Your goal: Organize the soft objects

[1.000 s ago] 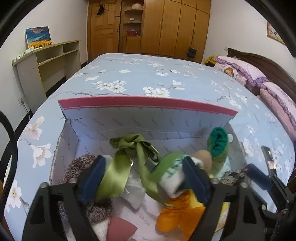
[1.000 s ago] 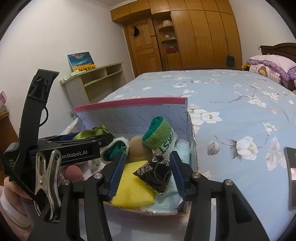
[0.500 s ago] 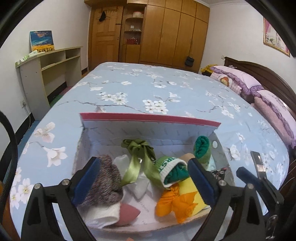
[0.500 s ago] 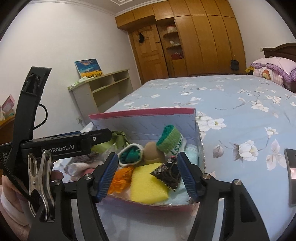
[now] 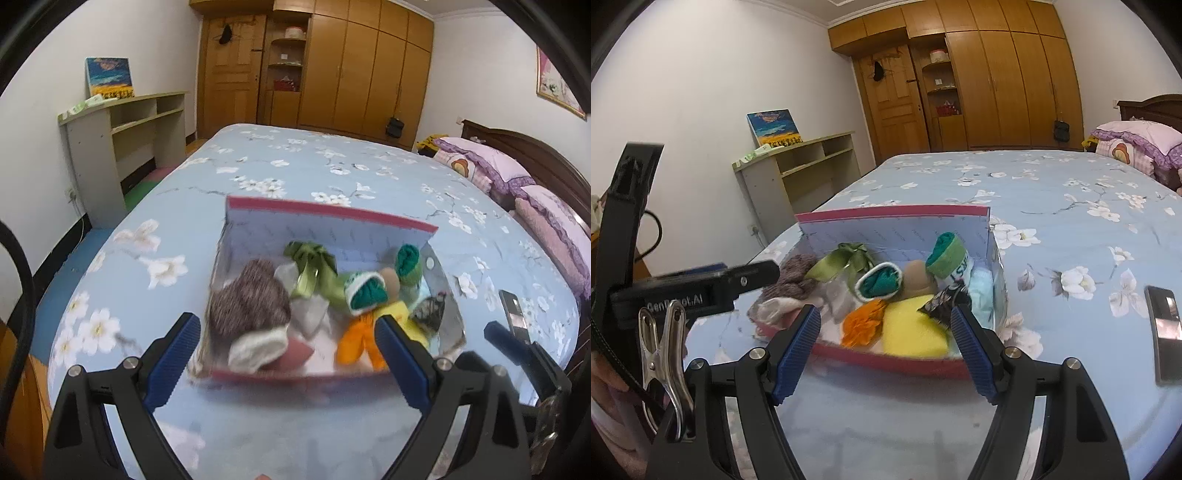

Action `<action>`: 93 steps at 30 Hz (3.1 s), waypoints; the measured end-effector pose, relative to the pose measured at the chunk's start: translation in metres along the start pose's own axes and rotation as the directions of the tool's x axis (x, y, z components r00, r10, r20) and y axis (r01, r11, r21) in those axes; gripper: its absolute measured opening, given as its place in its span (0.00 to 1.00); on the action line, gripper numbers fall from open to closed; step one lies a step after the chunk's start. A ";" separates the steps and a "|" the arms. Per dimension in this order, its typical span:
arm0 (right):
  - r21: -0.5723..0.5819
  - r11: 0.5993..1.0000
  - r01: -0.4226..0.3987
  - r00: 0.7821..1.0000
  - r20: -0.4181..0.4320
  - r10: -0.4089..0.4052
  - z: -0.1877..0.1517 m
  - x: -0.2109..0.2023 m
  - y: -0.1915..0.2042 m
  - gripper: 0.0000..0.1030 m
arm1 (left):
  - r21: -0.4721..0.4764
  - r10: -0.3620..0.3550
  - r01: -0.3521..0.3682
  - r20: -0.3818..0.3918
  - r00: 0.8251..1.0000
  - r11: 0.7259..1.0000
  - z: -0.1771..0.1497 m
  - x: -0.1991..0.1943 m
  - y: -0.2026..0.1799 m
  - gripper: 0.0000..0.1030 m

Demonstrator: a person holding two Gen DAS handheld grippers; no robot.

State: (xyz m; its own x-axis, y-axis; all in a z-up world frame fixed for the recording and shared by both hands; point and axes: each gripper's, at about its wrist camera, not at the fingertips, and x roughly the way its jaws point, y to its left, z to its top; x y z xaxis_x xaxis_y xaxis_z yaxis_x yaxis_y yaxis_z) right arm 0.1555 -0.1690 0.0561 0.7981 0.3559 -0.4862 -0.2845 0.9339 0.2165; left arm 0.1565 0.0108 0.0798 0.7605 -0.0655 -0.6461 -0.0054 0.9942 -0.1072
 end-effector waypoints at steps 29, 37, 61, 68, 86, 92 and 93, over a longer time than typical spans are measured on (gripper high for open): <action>0.001 0.990 0.144 0.969 -0.202 -0.140 -0.069 0.025 0.000 0.73 | 0.007 0.071 -0.071 -0.149 0.986 0.997 -0.097 0.037 0.002 0.95; 0.023 0.990 0.140 0.968 -0.214 -0.131 -0.072 0.029 -0.005 0.73 | 0.014 0.091 -0.090 -0.166 0.982 0.996 -0.100 0.047 -0.001 0.95; 0.034 0.988 0.150 0.962 -0.233 -0.138 -0.077 0.035 -0.004 0.73 | 0.005 0.100 -0.101 -0.205 0.974 0.995 -0.112 0.053 0.001 0.95; 0.034 0.988 0.153 0.961 -0.239 -0.140 -0.076 0.036 -0.002 0.73 | 0.006 0.100 -0.101 -0.206 0.973 0.995 -0.114 0.053 0.001 0.95; 0.033 0.988 0.151 0.960 -0.242 -0.139 -0.078 0.037 0.003 0.73 | 0.001 0.096 -0.098 -0.205 0.974 0.995 -0.114 0.055 -0.002 0.95; 0.033 0.988 0.151 0.960 -0.242 -0.139 -0.079 0.037 0.002 0.73 | -0.007 0.090 -0.093 -0.205 0.975 0.996 -0.115 0.054 0.002 0.95; 0.033 0.988 0.152 0.960 -0.242 -0.139 -0.079 0.036 0.002 0.73 | -0.007 0.090 -0.093 -0.204 0.975 0.996 -0.116 0.054 0.002 0.95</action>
State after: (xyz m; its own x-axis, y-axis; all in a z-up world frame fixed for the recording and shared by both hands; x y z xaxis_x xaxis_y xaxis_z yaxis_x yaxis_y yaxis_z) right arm 0.1420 -0.1514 -0.0275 0.6774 0.2201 -0.7019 -0.1426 0.9754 0.1682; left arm 0.1228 -0.0006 -0.0429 0.6082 0.0081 -0.7937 -0.0809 0.9954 -0.0518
